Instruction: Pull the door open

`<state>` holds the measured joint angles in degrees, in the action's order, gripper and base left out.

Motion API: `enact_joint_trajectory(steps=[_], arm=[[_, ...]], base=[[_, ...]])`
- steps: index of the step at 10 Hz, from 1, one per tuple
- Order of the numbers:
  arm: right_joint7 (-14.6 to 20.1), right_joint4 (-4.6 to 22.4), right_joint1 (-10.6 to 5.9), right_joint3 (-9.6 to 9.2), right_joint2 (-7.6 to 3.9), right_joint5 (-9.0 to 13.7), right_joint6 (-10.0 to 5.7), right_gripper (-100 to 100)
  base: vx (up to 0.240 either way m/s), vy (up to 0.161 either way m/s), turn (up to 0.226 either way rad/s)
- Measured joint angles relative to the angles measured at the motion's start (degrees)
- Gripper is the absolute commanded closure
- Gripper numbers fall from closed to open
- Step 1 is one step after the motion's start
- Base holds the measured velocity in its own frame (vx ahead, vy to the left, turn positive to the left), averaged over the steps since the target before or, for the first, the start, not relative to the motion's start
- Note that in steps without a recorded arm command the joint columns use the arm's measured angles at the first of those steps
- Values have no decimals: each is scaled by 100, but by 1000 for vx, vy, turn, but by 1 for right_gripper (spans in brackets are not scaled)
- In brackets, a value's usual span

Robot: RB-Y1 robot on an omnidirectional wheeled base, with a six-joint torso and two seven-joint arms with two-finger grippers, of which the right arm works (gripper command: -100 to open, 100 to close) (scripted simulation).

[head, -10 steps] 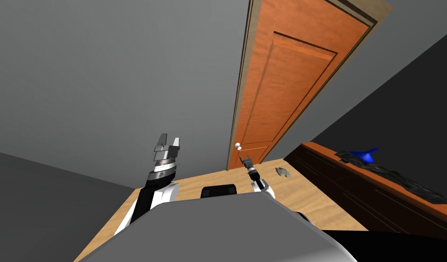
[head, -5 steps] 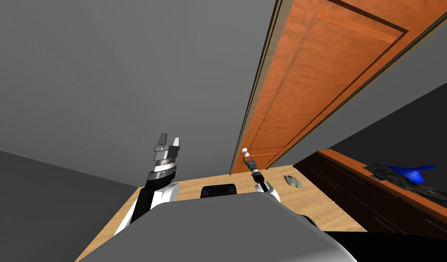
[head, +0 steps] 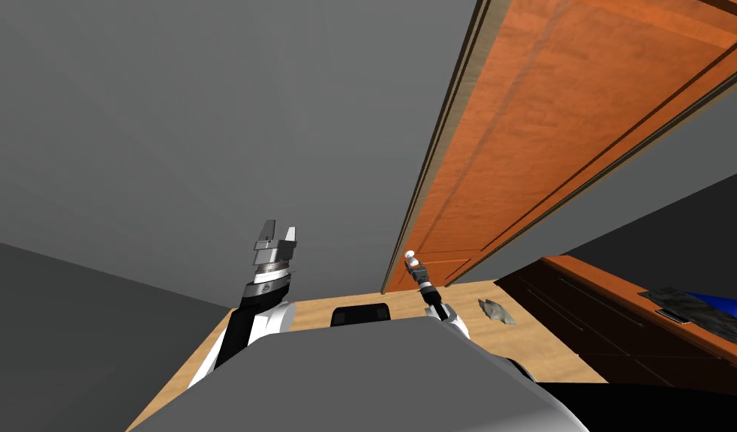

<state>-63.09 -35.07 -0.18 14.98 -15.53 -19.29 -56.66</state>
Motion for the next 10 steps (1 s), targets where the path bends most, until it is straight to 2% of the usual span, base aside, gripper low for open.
enact_joint_trajectory(steps=[6, 10], arm=[[0, -15, -5, -2, -9, -5, 29, 100], [443, -18, -20, -65, -29, 135, 51, 100]], base=[[-11, -6, 7], [-28, -18, 42]])
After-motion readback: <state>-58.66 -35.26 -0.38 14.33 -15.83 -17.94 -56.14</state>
